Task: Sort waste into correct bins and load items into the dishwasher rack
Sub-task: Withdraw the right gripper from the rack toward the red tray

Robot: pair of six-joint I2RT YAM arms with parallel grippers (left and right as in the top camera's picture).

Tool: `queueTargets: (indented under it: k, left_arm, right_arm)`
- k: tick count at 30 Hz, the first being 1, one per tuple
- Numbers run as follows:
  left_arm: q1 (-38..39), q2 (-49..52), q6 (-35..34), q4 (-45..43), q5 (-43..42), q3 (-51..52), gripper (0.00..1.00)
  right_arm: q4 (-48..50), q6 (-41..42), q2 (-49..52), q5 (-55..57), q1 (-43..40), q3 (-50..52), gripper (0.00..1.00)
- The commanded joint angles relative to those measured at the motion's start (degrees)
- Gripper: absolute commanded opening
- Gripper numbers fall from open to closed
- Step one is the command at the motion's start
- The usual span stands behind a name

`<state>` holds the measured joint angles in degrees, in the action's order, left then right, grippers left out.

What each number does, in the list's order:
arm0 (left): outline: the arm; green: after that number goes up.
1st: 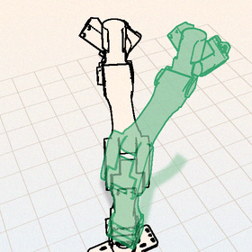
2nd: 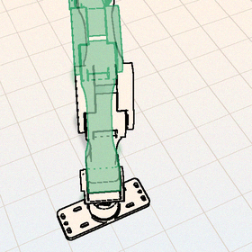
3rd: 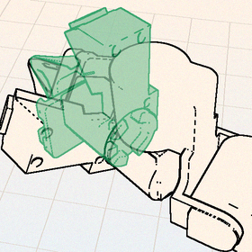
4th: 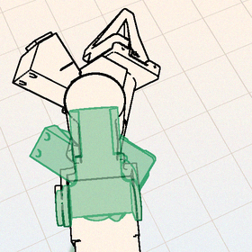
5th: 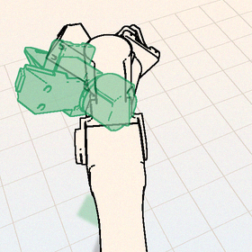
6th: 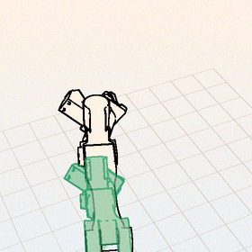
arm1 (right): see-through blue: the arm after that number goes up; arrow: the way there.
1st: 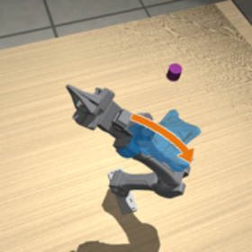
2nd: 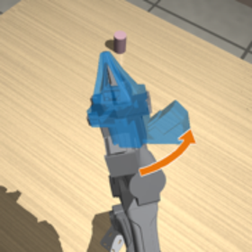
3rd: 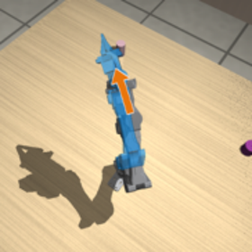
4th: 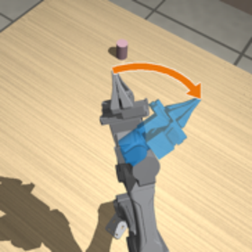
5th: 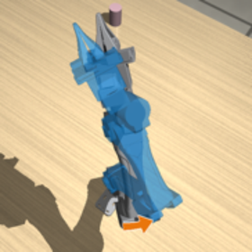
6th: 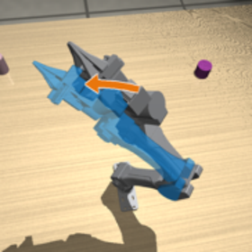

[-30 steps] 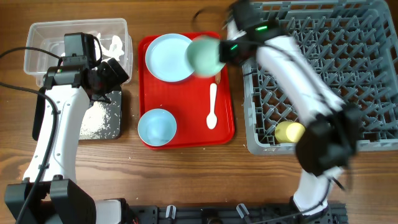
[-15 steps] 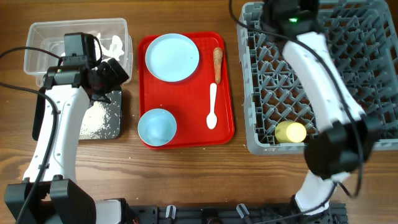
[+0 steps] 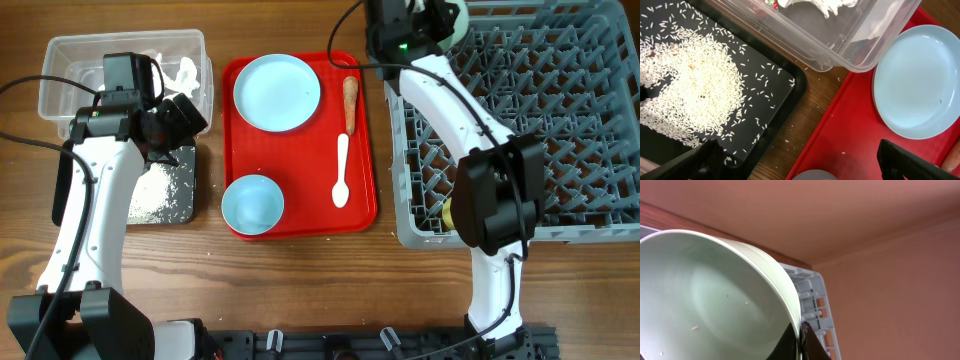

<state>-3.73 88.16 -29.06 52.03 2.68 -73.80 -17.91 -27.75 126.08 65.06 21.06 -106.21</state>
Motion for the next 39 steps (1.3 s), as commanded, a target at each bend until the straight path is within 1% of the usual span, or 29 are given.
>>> queueTargets:
  k: [1,6,10,14,17,25,26,27,30,32,35,39]
  left_arm:
    - [-0.31,-0.39,0.07,-0.13,-0.24,-0.42,1.0]
    - [-0.31,-0.39,0.07,-0.13,-0.24,-0.42,1.0]
    - [-0.31,-0.39,0.07,-0.13,-0.24,-0.42,1.0]
    - [-0.31,-0.39,0.07,-0.13,-0.24,-0.42,1.0]
    - [-0.31,-0.39,0.07,-0.13,-0.24,-0.42,1.0]
    - [-0.31,-0.39,0.07,-0.13,-0.24,-0.42,1.0]
    - [-0.31,-0.39,0.07,-0.13,-0.24,-0.42,1.0]
    - [-0.31,-0.39,0.07,-0.13,-0.24,-0.42,1.0]
    - [-0.31,-0.39,0.07,-0.13,-0.24,-0.42,1.0]
    - [-0.31,-0.39,0.07,-0.13,-0.24,-0.42,1.0]
    - [-0.31,-0.39,0.07,-0.13,-0.24,-0.42,1.0]
    - [-0.31,-0.39,0.07,-0.13,-0.24,-0.42,1.0]
  right_arm:
    - [0.17,-0.76,1.88,1.79,-0.55,0.15,0.04]
    - [0.33,-0.72,1.97,7.02,-0.92,0.15,0.04]
    - [-0.57,-0.55,1.99,7.08,-0.83,0.61,0.04]
    - [-2.73,1.11,1.99,4.26,-0.61,2.23,0.05]
    - [-2.67,1.14,1.99,4.31,-0.33,4.37,0.04]
    - [-2.27,0.96,1.97,4.28,2.6,4.46,0.05]
    - [-2.27,0.74,1.97,4.31,3.21,4.46,0.09]
    - [-2.27,0.76,1.97,4.31,3.82,4.46,0.26]
    - [-2.27,0.76,1.97,4.33,5.09,4.46,0.53]
    - [-2.25,0.72,1.97,4.33,6.01,4.46,0.62]
    - [-2.27,0.76,1.97,4.33,6.93,4.46,0.68]
    - [-2.27,0.74,1.97,4.33,8.11,4.46,0.78]
